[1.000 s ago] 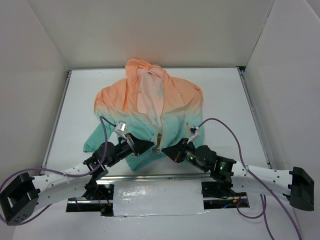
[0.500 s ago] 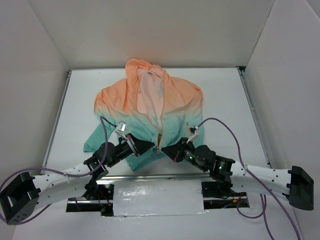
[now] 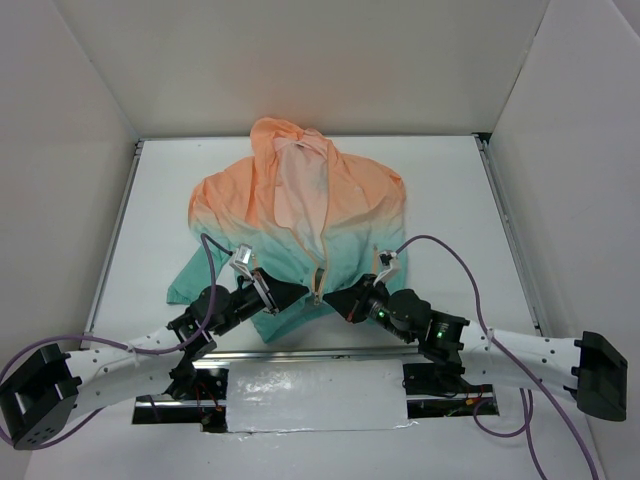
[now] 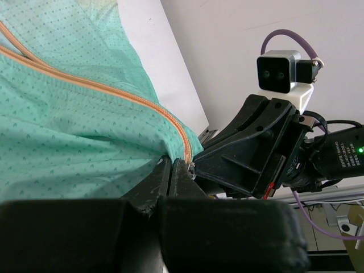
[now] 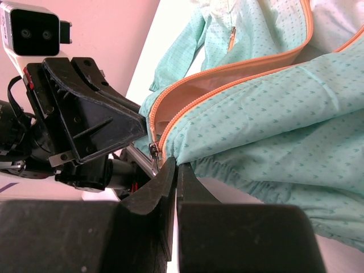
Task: Zip up the jacket
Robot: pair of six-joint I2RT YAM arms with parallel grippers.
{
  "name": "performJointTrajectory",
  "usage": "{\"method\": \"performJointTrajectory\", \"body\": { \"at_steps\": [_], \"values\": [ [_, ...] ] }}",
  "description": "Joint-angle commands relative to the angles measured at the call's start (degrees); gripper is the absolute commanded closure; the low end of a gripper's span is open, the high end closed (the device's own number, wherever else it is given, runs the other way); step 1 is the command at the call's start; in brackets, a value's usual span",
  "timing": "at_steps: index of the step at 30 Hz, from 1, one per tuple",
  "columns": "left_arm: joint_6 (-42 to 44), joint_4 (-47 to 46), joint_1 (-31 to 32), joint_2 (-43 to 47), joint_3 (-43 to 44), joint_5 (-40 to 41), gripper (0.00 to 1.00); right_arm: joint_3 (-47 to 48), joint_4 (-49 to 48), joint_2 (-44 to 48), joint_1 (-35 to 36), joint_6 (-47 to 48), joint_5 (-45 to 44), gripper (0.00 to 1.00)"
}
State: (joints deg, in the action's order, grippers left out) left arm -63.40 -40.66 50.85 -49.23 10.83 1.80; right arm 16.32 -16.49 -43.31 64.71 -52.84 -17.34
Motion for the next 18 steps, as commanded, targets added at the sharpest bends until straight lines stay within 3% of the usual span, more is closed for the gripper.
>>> {"method": "performJointTrajectory", "body": {
  "at_steps": [1,18],
  "values": [
    [-0.6,-3.4,0.4,0.9,-0.2,0.2,1.00,0.3,-3.7,-0.5,-0.3,0.8,-1.2,1.00],
    [-0.7,-3.5,0.4,0.8,0.6,0.7,1.00,-0.8,-5.2,-1.0,-0.4,0.5,-0.3,1.00]
  ]
}}
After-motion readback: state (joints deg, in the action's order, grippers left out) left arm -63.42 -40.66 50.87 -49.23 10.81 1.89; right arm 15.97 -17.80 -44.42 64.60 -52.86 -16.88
